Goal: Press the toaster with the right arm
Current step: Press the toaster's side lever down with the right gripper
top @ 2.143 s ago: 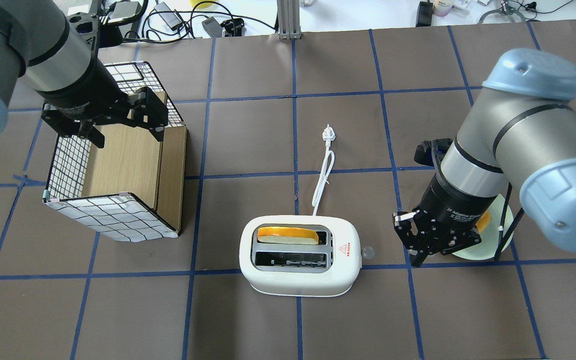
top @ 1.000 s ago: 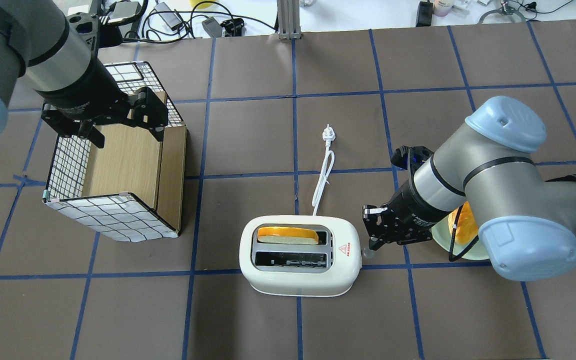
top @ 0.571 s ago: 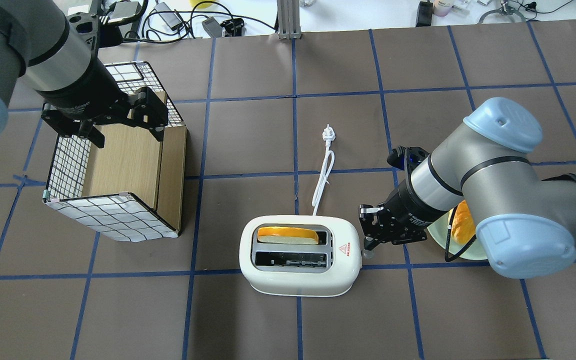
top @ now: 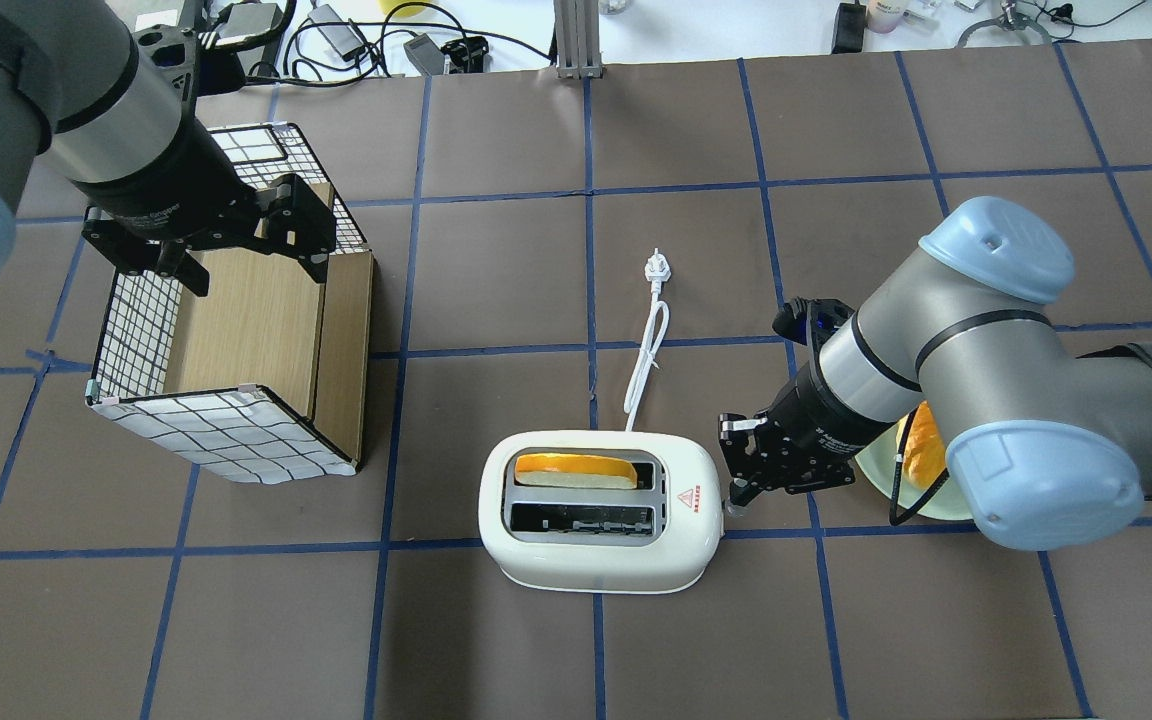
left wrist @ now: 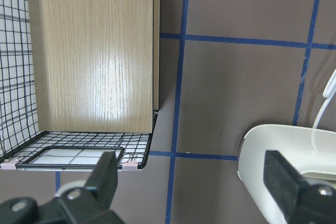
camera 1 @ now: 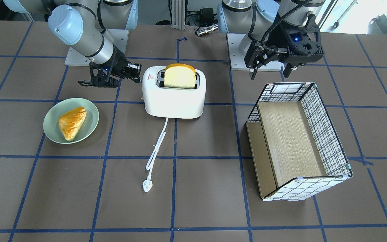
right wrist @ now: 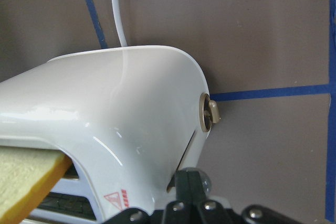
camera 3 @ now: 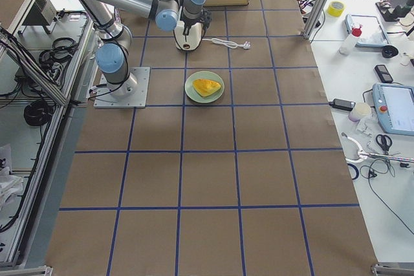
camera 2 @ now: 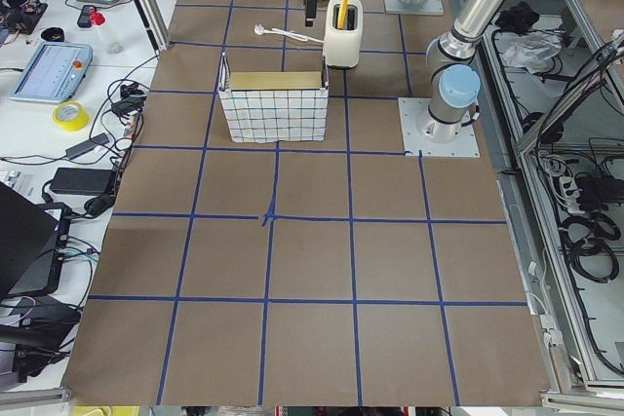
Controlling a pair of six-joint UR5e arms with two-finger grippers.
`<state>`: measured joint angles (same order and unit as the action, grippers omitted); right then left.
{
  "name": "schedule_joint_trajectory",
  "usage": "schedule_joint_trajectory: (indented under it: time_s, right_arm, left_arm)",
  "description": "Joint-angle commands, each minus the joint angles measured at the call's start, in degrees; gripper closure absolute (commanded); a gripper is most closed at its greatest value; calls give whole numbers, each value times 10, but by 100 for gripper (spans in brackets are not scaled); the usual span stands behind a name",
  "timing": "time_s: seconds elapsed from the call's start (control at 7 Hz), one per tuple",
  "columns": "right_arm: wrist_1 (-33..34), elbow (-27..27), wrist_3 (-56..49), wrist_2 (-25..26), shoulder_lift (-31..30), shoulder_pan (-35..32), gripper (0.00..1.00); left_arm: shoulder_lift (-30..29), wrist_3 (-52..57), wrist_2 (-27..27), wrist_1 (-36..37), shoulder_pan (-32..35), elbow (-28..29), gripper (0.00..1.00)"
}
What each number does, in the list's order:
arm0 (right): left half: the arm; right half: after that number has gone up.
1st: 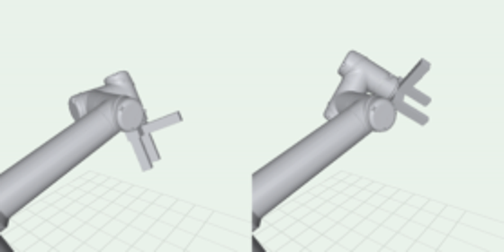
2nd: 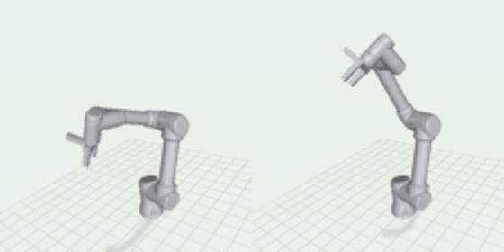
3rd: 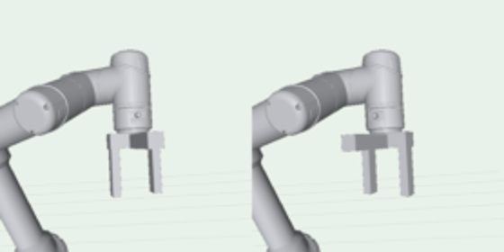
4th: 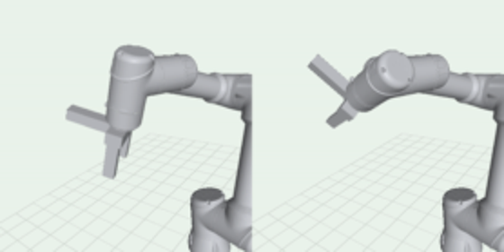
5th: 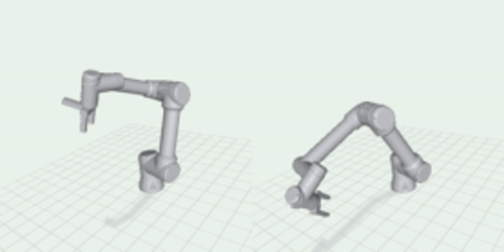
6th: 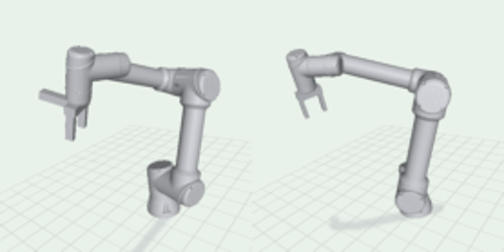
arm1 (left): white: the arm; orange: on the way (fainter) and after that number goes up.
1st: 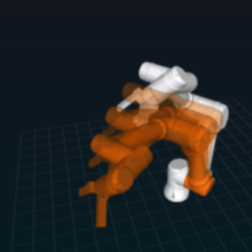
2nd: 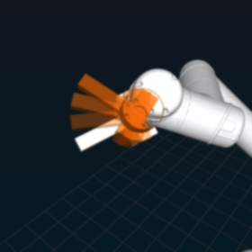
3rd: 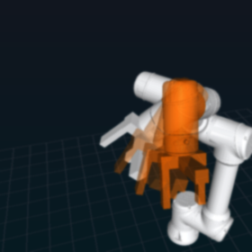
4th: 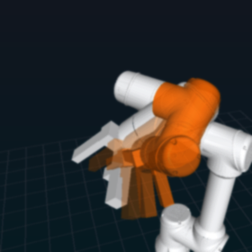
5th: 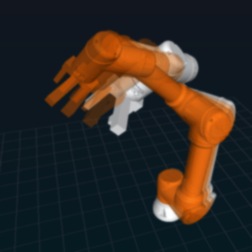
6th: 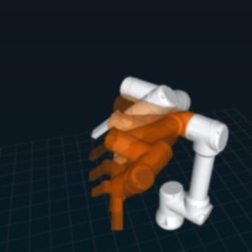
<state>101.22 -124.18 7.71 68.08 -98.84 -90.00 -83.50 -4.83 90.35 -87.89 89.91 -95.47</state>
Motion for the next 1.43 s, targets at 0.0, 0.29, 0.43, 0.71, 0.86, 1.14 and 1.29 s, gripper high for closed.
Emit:
schedule_joint_trajectory:
  time_s: [0.0, 0.29, 0.43, 0.71, 0.86, 1.14, 1.29]
  right_arm:
    - [-3, -1, -13, -1, 8, 0, 100]
    - [-1, -12, -15, -3, 31, 0, 100]
    - [4, -15, -19, -3, 43, 0, 100]
    - [6, -16, -26, -6, 50, 0, 100]
    - [7, -15, -37, -6, 68, 1, 100]
    - [14, -16, -39, -5, 78, 2, 100]
    - [14, -15, -35, -3, 79, 2, 100]
  left_arm:
    - [-1, 0, 0, 0, 0, -1, 0]
    - [0, 0, 0, 0, 0, 0, 0]
    - [0, 0, 0, 0, 0, -1, 0]
    - [0, 0, 0, 0, 0, -1, 0]
    - [-1, 0, 0, 0, 0, 0, 0]
    - [0, 0, 0, 0, 0, -1, 0]
    - [-1, 0, 0, 0, 0, -1, 0]
